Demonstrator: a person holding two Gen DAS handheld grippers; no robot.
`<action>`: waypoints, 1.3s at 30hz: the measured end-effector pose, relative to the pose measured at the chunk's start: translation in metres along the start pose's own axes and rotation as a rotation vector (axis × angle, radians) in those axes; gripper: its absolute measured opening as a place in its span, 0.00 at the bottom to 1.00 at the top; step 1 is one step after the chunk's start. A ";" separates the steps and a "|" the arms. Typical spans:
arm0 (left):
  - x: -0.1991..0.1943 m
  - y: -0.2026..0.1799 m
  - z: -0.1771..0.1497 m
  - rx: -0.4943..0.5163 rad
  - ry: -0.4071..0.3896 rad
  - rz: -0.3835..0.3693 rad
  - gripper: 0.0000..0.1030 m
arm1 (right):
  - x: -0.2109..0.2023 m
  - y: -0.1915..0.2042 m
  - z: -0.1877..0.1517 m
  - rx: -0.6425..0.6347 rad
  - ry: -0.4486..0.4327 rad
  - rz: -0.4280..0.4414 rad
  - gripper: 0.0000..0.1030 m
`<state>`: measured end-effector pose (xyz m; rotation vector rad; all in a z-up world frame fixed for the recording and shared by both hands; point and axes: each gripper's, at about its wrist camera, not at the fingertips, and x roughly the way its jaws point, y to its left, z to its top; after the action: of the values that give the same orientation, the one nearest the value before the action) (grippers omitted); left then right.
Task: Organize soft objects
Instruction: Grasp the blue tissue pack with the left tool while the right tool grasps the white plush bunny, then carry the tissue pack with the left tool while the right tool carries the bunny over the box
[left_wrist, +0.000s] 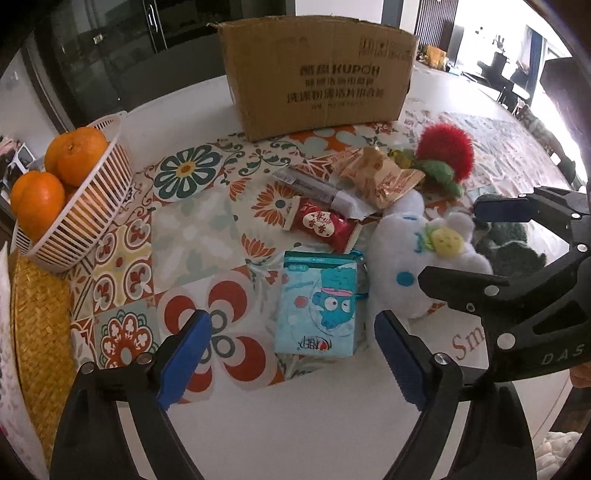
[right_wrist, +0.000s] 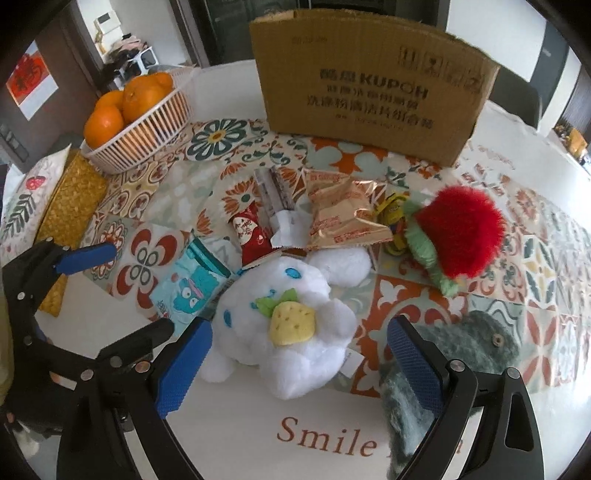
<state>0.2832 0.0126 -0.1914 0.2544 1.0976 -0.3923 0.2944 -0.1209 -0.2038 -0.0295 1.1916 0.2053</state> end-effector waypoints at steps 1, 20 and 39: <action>0.002 0.000 0.000 0.001 0.003 0.002 0.88 | 0.003 -0.001 0.001 -0.002 0.003 -0.002 0.94; 0.053 0.013 0.004 -0.074 0.086 -0.067 0.55 | 0.040 -0.002 0.011 0.048 0.102 0.153 0.86; 0.018 0.017 -0.009 -0.240 0.060 -0.033 0.50 | 0.027 0.000 -0.001 0.092 0.083 0.190 0.62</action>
<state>0.2904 0.0282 -0.2113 0.0353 1.1973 -0.2805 0.3034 -0.1170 -0.2294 0.1579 1.2858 0.3180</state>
